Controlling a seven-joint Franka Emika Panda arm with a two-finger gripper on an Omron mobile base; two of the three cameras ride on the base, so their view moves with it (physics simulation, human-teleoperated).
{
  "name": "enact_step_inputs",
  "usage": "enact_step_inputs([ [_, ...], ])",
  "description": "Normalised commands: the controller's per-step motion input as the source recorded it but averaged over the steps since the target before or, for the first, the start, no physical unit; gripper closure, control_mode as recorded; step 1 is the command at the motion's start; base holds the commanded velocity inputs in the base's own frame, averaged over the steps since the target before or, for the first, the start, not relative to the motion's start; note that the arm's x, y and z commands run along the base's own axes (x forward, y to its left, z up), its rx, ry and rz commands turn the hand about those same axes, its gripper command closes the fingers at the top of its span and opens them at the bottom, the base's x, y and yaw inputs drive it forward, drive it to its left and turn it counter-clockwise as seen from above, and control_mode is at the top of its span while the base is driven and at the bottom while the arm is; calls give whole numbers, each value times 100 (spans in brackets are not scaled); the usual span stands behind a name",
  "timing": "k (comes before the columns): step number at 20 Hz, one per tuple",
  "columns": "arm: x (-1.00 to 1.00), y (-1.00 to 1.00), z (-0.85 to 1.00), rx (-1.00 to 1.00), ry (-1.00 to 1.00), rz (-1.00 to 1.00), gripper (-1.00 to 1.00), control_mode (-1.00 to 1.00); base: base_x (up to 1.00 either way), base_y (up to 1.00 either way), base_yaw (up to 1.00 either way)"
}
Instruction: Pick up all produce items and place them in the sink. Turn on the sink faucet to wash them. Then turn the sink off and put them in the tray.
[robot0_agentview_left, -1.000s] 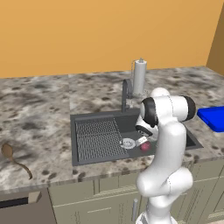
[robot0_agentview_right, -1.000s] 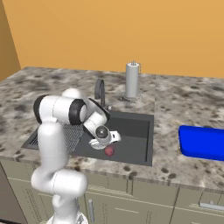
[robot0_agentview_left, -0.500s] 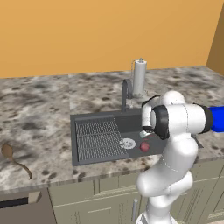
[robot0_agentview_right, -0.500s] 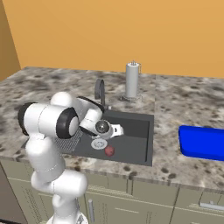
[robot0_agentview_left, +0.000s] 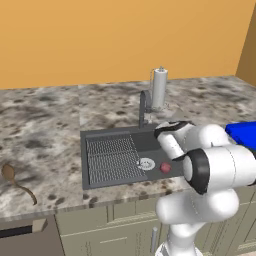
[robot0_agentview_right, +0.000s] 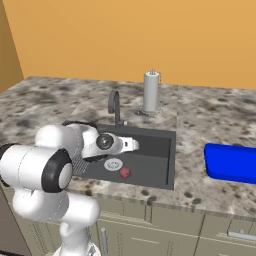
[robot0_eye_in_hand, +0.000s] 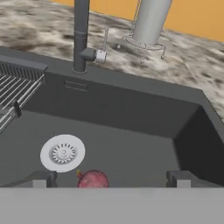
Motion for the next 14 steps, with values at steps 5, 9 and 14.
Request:
enact_step_inputs([
  [5, -26, -13, 100, 4, 0, -5, -100, -100, 0, 0, 0],
  [9, -24, -14, 86, 1, -2, -2, -100, -100, 0, 0, 0],
  [14, -6, -3, 38, 5, 4, -1, -100, -100, 0, 0, 0],
])
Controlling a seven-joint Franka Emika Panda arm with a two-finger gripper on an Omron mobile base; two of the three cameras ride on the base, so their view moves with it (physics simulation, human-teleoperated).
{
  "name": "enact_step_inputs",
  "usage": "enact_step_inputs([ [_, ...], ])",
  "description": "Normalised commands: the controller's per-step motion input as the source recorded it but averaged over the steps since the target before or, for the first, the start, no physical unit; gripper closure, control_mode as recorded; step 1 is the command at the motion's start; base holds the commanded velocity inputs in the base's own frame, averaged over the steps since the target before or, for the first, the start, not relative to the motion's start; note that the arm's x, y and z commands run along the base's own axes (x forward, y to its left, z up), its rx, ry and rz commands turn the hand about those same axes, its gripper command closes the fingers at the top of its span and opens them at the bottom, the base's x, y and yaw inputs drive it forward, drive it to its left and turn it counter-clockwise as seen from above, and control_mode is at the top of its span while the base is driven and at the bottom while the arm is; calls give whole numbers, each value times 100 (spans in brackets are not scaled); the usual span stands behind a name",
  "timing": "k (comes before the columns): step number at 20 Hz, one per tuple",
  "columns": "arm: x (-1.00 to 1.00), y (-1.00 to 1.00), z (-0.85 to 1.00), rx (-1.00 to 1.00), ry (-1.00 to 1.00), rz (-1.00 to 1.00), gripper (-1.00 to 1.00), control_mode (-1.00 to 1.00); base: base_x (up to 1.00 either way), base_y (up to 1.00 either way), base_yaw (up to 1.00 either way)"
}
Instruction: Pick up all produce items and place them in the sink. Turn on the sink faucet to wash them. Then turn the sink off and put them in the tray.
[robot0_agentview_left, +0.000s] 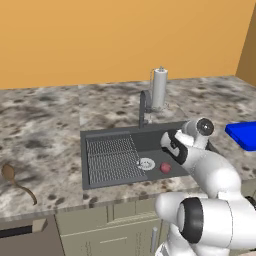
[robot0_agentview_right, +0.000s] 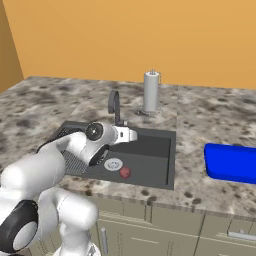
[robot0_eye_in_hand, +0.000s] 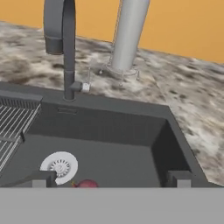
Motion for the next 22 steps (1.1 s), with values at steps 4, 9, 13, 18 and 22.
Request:
enact_step_inputs([
  [4, -29, -19, 98, 32, 8, 0, -100, -100, 0, 0, 0],
  [9, -51, -6, 13, 29, 20, 0, -100, -100, 0, 0, 0],
  [13, -25, 16, 19, 66, 6, -37, -100, -100, 0, 0, 0],
  [18, -24, 12, 19, 71, 2, -46, -100, -100, 0, 0, 0],
  [22, 0, 40, -19, 56, 5, -53, -100, -100, 0, 0, 0],
])
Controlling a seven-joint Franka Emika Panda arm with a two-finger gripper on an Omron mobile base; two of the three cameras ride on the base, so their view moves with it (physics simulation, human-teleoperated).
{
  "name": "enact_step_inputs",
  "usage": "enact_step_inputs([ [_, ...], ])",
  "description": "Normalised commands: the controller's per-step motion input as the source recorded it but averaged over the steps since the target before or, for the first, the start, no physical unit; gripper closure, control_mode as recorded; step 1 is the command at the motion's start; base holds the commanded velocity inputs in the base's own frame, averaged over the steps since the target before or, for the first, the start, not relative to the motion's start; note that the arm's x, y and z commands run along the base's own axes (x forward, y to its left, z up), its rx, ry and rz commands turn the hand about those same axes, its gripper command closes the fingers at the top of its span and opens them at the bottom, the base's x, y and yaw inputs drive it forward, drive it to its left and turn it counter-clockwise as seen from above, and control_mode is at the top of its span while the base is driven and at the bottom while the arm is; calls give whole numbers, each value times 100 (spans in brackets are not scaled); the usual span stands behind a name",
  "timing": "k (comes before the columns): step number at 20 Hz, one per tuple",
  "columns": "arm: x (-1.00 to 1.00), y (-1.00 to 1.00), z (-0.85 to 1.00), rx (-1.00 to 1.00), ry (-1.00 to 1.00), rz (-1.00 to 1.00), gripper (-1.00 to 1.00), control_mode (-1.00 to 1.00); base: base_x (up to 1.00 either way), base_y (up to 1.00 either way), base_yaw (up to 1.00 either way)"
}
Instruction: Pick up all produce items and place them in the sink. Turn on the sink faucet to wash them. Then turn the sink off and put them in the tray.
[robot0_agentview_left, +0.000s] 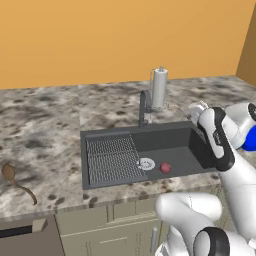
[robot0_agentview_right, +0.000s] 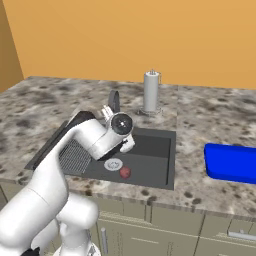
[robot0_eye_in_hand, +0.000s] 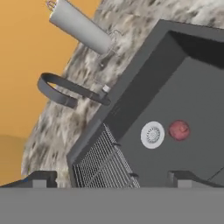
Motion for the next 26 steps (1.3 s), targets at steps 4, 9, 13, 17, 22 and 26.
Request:
enact_step_inputs([
  [4, 0, 16, 3, 73, 4, -45, -100, -100, 0, 0, 0],
  [9, 37, 0, -13, 95, 8, -26, -100, -100, 0, 0, 0],
  [13, 94, 0, -4, 90, 12, -13, -100, -100, 0, 0, 0],
  [17, 93, -3, -3, 83, 15, -8, -100, -100, 0, 0, 0],
  [22, 47, -8, -16, 68, 13, -11, -100, -100, 0, 0, 0],
  [26, 74, -5, -3, 62, 11, -12, -100, -100, 0, 0, 0],
])
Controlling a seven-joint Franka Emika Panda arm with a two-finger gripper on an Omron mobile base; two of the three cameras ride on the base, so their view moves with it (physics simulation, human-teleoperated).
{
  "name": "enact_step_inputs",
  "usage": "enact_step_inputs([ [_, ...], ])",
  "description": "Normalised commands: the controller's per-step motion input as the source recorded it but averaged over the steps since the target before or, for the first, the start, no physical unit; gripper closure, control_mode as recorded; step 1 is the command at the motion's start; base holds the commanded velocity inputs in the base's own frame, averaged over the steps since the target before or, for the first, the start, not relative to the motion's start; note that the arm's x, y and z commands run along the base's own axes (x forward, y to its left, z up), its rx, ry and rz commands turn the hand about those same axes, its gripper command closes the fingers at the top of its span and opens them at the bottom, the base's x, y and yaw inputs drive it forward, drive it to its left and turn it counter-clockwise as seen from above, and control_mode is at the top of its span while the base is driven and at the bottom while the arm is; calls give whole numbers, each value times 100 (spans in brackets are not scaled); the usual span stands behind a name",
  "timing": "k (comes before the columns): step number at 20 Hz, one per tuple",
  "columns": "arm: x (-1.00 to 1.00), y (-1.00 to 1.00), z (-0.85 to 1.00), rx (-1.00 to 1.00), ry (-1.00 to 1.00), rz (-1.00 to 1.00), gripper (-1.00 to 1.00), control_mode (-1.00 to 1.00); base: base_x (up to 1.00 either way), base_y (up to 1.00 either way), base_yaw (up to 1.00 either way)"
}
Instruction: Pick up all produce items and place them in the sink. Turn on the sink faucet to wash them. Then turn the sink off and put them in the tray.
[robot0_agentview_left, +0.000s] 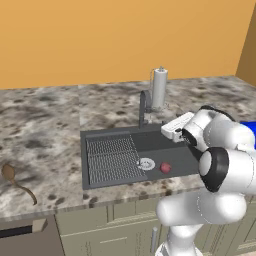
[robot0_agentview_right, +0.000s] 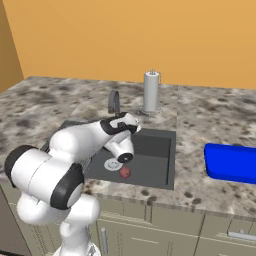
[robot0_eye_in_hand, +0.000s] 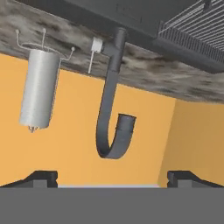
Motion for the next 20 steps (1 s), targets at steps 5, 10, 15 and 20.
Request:
enact_step_inputs([
  [5, 63, -34, -40, 49, 3, 3, -100, -100, 0, 0, 0],
  [10, 48, -25, -25, 33, 0, 36, -100, -100, 0, 0, 0],
  [15, 52, 0, -7, 16, -1, 38, -100, -100, 0, 0, 0],
  [20, 26, 0, -39, 0, -9, 15, -100, -100, 0, 0, 0],
])
